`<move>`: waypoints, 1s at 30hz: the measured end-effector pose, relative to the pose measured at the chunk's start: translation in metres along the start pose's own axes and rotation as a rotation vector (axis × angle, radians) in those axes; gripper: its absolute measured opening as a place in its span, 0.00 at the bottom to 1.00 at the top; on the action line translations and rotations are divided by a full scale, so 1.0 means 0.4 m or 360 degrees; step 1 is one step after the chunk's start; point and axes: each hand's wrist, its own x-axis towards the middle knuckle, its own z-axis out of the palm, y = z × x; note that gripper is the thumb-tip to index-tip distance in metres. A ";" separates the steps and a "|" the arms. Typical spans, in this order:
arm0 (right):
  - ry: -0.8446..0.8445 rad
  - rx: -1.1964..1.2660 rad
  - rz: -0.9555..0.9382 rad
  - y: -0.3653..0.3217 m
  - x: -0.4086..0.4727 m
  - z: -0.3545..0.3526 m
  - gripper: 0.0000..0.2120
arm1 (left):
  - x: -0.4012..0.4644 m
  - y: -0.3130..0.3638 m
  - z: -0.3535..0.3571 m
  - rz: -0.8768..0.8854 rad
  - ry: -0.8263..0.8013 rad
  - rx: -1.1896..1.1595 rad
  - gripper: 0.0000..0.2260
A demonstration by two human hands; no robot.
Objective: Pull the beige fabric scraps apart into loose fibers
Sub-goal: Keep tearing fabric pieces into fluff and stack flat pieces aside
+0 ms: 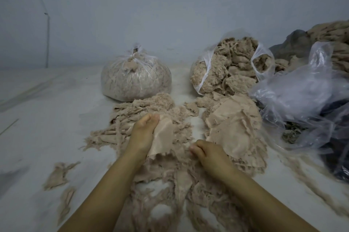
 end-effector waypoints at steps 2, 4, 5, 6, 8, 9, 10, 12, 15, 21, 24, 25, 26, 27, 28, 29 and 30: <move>0.0059 0.0037 -0.0042 -0.003 -0.004 0.002 0.14 | 0.007 0.003 -0.003 0.0039 0.0040 0.0046 0.13; 0.0087 0.0285 -0.0078 -0.020 -0.008 0.006 0.09 | 0.007 -0.003 0.004 0.0057 -0.0035 0.0150 0.15; 0.0008 0.0546 -0.0071 -0.032 -0.008 0.011 0.11 | 0.005 -0.007 0.012 0.0065 -0.0079 0.0163 0.15; -0.0116 0.0844 -0.0051 -0.041 -0.007 0.019 0.16 | 0.001 -0.009 0.020 0.0074 -0.0111 0.0162 0.14; -0.0310 0.1179 -0.0031 -0.050 -0.009 0.035 0.18 | 0.000 -0.007 0.028 0.0105 -0.0097 0.0161 0.12; -0.0322 0.1186 -0.0065 -0.048 -0.010 0.039 0.12 | 0.006 -0.005 0.025 0.0130 -0.0046 0.0157 0.12; -0.0329 0.1112 -0.0092 -0.046 -0.013 0.039 0.06 | 0.014 -0.003 0.016 0.0156 0.0026 0.0145 0.12; -0.0398 0.1024 -0.0127 -0.043 -0.026 0.037 0.09 | 0.032 -0.004 -0.003 0.0197 0.0141 0.0187 0.13; -0.0479 0.1085 -0.0083 -0.041 -0.025 0.026 0.09 | 0.046 -0.016 -0.010 0.0183 0.0288 0.0239 0.15; -0.0474 0.0866 0.0051 0.005 -0.048 0.017 0.02 | 0.071 0.008 -0.055 0.0002 0.0587 0.0095 0.13; -0.0276 0.0731 0.0054 -0.015 -0.037 0.000 0.21 | 0.035 0.005 -0.018 0.0077 0.0067 0.0477 0.12; -0.0122 0.0714 0.0029 -0.026 -0.024 -0.002 0.24 | 0.021 -0.001 0.002 0.0141 -0.0143 0.0524 0.12; 0.0004 0.0732 0.0003 -0.039 -0.009 -0.001 0.21 | 0.007 -0.007 0.023 0.0212 -0.0310 0.0489 0.11; 0.0094 0.0790 -0.0012 -0.052 0.004 0.004 0.16 | -0.004 -0.014 0.041 0.0272 -0.0402 0.0425 0.11; 0.0181 0.0890 -0.0011 -0.064 0.016 0.012 0.13 | -0.011 -0.019 0.055 0.0321 -0.0406 0.0389 0.12; 0.0298 0.1019 0.0006 -0.069 0.028 0.021 0.13 | -0.015 -0.026 0.062 0.0339 -0.0362 0.0377 0.12; 0.0426 0.1156 0.0049 -0.069 0.037 0.026 0.14 | -0.015 -0.032 0.063 0.0298 -0.0327 0.0336 0.14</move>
